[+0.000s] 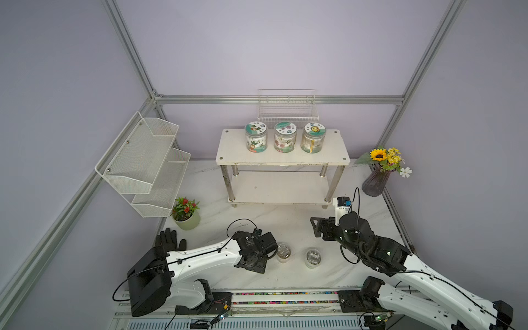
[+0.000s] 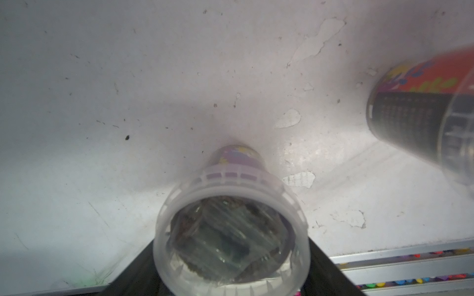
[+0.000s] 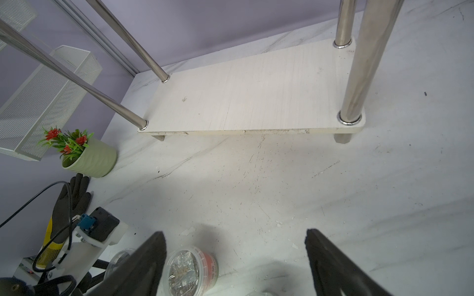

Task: Place the seed container on the shelf
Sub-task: Pick up the seed jar at the center of the board.

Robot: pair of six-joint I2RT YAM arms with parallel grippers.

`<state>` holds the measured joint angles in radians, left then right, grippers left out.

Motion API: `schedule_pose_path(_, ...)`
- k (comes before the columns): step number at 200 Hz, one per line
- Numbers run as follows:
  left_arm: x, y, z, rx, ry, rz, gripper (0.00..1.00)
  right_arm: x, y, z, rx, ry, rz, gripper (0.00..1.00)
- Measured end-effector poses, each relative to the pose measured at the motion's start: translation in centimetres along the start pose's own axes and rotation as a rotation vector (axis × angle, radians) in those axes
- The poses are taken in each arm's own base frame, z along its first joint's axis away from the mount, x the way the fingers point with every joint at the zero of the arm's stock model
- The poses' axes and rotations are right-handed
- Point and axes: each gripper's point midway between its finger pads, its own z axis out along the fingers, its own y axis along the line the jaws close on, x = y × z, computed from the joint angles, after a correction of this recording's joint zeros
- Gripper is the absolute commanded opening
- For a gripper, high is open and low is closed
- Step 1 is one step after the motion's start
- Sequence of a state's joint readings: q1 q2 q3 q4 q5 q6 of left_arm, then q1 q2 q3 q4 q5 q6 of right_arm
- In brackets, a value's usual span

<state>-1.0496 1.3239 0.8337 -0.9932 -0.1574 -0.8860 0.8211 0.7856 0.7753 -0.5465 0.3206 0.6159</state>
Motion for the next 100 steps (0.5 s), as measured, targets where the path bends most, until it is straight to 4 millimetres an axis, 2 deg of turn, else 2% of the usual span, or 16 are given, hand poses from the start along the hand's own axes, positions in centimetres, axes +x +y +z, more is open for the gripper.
schedule_pose_path(100, 0.17, 0.73, -0.4, -0.034, 0.007, 0.012, 0.7, 0.14, -0.07, 0.07, 0.002, 0.003, -0.001, 0.88)
